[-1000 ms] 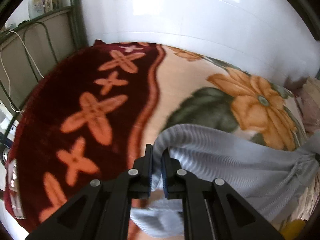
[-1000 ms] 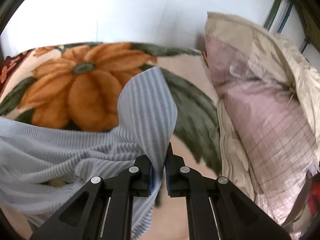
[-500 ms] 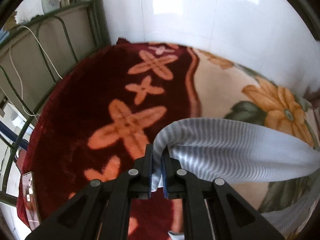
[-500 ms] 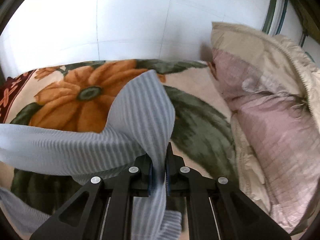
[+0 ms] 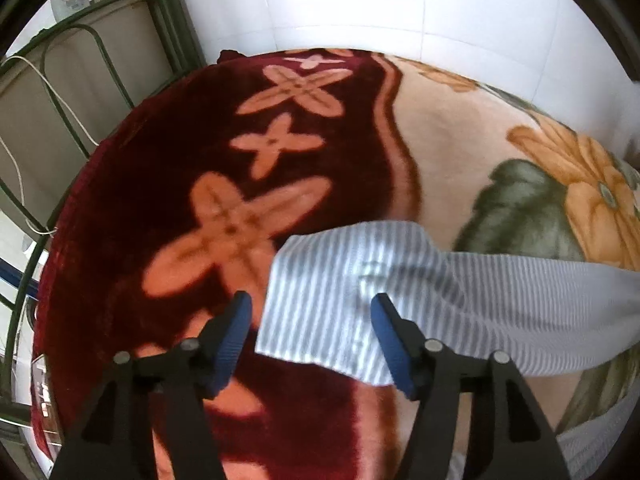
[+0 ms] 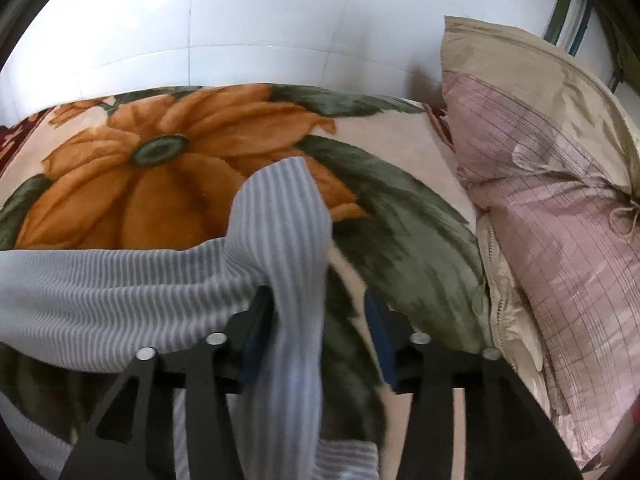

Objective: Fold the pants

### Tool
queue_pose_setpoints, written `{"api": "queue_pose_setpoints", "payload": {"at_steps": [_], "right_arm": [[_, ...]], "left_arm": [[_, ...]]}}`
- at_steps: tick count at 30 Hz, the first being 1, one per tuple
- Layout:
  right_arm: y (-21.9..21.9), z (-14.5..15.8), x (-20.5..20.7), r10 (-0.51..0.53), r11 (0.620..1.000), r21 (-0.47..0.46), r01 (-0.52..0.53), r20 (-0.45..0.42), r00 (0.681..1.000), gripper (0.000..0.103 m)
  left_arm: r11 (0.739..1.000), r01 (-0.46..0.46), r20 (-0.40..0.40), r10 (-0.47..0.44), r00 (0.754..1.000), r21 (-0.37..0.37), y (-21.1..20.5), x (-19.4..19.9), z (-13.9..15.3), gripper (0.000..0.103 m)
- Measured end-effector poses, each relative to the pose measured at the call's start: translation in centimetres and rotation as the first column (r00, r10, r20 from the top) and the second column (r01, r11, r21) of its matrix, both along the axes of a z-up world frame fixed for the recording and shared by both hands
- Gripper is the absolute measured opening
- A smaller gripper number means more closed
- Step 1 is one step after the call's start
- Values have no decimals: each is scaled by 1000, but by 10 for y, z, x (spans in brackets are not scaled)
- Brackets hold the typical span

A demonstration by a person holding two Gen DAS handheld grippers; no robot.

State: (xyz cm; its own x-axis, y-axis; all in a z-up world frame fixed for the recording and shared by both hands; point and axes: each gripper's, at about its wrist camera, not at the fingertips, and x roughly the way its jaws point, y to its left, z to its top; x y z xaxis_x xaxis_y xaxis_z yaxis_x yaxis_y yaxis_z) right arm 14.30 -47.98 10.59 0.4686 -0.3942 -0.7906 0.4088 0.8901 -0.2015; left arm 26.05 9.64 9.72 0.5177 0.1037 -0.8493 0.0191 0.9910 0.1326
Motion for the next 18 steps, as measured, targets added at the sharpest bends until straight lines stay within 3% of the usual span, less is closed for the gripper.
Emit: {"api": "queue_pose_setpoints", "payload": {"at_steps": [4,9,12,18], "right_arm": [[-3,13,-19,-8,1000,12,7,23,1000,63],[12,25,-38,35,999,3,-35,17,999,63],[25,23,-44,64,998,-22,-64,-30,998,63],[46,27,-57,112,994,16,-111,-42,993,63]], "left_arm": [[1000,-6,3,6,1000,-17,11,-12,9,69],[999,-20,3,20,1000,-31,23,-34,23,75],[999,-30,-19,29,999,-31,28,-46,25,76],[998,-26,-34,24,999,-59,33,-81,26,76]]}}
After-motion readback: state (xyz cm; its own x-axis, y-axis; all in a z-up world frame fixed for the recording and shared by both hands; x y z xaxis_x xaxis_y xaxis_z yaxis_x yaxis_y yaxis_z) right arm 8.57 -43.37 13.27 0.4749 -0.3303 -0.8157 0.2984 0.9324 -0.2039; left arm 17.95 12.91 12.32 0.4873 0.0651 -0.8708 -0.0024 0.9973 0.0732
